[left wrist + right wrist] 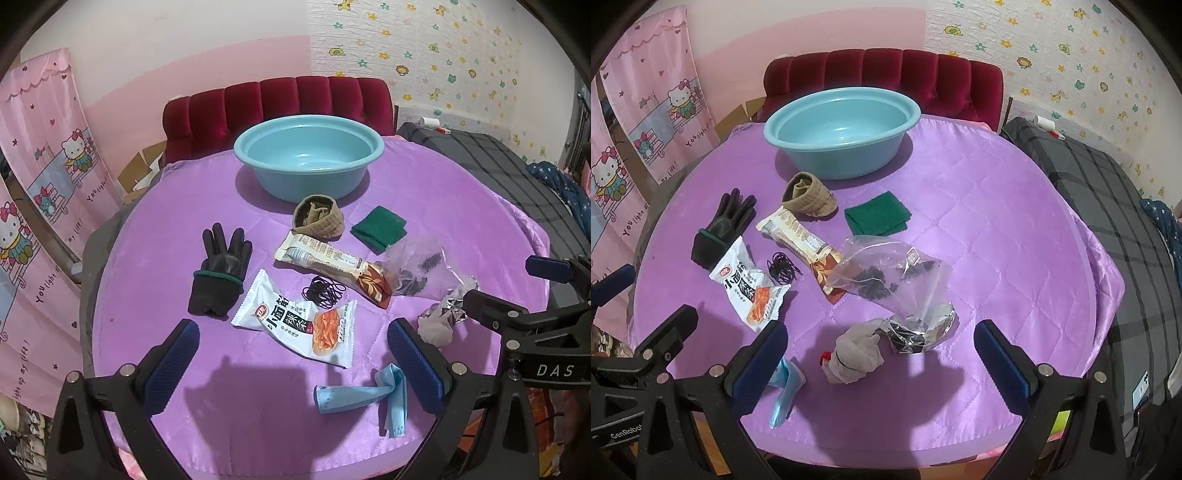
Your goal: Organize soft objects
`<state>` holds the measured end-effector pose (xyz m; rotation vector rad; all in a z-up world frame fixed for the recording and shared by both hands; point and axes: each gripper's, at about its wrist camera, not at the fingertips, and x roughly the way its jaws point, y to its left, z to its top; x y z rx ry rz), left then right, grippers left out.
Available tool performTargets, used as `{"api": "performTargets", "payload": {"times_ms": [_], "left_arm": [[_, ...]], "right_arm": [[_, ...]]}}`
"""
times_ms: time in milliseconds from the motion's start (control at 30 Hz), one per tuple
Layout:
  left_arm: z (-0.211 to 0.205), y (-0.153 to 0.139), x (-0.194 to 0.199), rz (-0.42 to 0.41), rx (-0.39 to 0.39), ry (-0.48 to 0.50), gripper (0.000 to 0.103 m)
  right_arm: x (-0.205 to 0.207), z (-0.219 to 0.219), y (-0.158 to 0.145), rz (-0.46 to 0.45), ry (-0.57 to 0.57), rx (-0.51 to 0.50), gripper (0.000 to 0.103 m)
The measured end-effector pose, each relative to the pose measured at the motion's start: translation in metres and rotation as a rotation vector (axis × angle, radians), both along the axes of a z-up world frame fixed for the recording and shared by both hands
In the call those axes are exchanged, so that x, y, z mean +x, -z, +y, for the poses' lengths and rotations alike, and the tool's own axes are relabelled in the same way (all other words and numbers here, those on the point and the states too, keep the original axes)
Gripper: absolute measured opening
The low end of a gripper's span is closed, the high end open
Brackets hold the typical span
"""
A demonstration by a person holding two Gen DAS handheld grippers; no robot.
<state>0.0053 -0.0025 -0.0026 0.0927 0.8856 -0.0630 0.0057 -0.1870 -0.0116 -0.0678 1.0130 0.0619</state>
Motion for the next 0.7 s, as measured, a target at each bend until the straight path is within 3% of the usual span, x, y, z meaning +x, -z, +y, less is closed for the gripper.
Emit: {"api": "performTargets", "payload": {"times_ms": [700], "left_arm": [[-0.0033,0.0016,0.0045,0.002,-0.004,0.002,0.103]], "right_arm": [[0.0027,-0.0074,-0.0014,-0.005,-0.004,0.012,0.103]]}}
